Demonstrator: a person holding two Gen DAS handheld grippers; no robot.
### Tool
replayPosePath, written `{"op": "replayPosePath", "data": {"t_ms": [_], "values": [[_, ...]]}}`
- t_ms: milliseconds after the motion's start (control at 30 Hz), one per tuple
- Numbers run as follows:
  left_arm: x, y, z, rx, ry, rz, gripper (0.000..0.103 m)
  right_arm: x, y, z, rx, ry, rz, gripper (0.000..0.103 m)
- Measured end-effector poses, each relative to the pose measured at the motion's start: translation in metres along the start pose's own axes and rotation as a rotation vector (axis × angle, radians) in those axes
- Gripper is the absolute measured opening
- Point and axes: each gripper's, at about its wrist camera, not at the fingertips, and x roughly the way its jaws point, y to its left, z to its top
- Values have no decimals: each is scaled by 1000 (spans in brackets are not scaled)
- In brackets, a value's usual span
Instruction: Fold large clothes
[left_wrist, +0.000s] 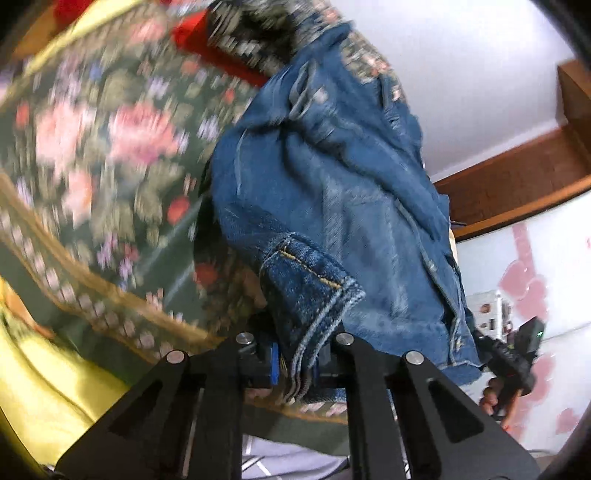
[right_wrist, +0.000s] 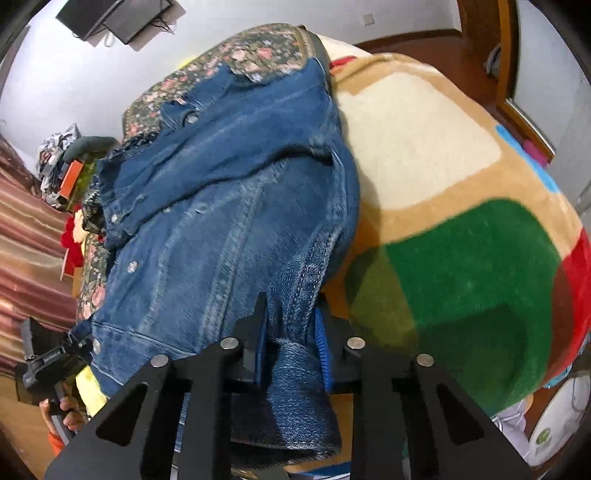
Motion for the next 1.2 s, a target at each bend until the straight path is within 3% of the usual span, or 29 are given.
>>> {"op": "replayPosePath", "data": {"t_ms": [367,700,833,1000,1200], "values": [[-46,-79,80,193,-224,-58,10,-22,36,67,-83,-153,54,15],[-46,-118,165,226,-354,-53,10,-18,55,154,-125,-285,31,15],[-27,-134,203,246,-382,-44,10,2,56,192,-132,-296,-2,15],[11,-151,245,272,-374,31,10,46,52,235,-125,-260,-59,14],[79,-135,289,262,-324,152,10,104,39,264,-84,-185,-102,14]]}}
